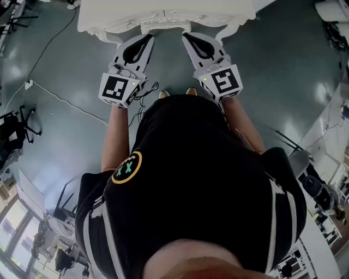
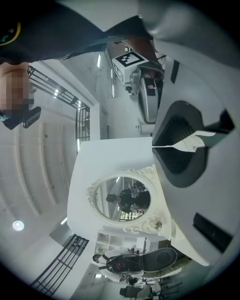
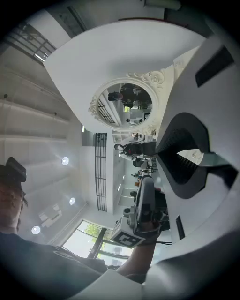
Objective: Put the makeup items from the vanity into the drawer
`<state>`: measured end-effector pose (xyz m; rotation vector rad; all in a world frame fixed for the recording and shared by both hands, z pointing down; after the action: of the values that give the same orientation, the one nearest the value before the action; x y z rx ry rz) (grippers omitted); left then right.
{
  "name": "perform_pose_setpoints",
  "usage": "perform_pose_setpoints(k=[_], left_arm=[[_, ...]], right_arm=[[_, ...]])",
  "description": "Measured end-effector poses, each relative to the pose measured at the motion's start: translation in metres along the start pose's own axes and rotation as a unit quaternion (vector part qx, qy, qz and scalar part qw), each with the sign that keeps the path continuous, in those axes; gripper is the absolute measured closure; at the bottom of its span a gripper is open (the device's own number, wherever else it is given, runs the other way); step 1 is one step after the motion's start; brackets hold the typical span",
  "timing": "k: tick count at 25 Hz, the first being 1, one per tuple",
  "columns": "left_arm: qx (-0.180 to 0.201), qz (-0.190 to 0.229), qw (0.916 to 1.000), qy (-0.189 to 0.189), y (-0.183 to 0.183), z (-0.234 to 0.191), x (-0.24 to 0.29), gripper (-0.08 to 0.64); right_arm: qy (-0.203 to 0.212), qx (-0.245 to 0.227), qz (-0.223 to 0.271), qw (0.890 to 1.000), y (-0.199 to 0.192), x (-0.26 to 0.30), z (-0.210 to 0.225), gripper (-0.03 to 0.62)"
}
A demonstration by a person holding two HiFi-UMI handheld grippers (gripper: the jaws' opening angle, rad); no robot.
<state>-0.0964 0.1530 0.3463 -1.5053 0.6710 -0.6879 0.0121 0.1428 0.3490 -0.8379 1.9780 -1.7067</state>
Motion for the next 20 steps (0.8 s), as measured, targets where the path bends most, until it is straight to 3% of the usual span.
perform_pose_setpoints(k=[20], left_arm=[[0.002,-0.001,1.0000,0.001,0.0020,0.0060,0.0011,0.532]], right_arm=[[0.002,0.025,-0.006,1.000,-0.0055,-0.0055,0.0017,0.571]])
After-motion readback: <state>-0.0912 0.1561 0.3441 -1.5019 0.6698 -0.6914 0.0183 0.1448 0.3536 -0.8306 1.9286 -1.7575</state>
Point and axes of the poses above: the fingertips, and each gripper's own axes: x forward along the fingers, z to its right, y out of its top, the point moved 2 cm from there along -x, backward along the fingers, and after that the axes turned 6 degrees about -x, right-handed, at the moved point
